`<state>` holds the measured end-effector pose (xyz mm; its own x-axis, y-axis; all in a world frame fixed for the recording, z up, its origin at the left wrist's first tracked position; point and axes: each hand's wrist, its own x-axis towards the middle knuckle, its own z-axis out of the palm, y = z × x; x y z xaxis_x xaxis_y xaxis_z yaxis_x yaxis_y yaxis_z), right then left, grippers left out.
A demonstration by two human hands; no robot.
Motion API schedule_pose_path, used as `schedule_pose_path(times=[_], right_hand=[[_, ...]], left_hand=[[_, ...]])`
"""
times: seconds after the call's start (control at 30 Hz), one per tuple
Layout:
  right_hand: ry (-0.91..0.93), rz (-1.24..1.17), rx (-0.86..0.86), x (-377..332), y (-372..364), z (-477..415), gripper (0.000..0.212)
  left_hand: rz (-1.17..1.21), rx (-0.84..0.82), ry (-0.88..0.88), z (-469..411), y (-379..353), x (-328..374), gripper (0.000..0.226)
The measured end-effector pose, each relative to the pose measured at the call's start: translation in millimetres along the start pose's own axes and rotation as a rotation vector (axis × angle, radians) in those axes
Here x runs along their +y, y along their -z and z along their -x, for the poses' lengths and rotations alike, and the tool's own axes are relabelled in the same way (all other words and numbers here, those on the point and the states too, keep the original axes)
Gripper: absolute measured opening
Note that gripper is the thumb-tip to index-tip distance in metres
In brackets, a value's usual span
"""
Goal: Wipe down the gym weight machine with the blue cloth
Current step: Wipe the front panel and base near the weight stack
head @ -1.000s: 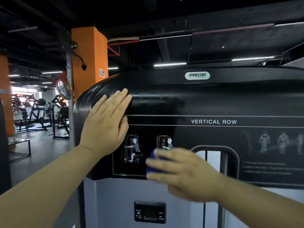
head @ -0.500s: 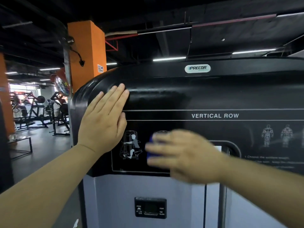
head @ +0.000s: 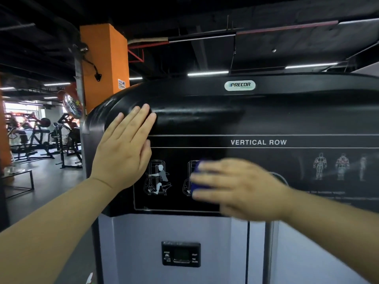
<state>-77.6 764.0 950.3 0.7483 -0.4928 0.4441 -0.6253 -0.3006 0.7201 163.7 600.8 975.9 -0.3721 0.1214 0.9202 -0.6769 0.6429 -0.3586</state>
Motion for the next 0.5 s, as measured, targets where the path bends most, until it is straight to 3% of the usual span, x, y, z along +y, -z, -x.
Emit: schedule_pose_path(times=[0.17,0.23,0.33,0.4,0.5], right_hand=[[-0.54,0.028,0.419,42,35,-15,0.048],[-0.483,0.023,0.354,21,19,-15,0.05],[-0.126,-0.02,0.037,-24,-12,8,0.049],[0.014,-0.05,-0.078,-27,-11,22,0.043],[-0.141,-0.062,0.079,4,10,14,0.045]], left_hand=[[0.003,0.002,0.002,1,0,1,0.052],[0.003,0.001,0.002,1,1,3,0.052],[0.02,-0.006,0.003,3,2,3,0.052],[0.043,-0.015,-0.03,4,4,1,0.051],[0.039,-0.017,-0.039,11,5,-5,0.052]])
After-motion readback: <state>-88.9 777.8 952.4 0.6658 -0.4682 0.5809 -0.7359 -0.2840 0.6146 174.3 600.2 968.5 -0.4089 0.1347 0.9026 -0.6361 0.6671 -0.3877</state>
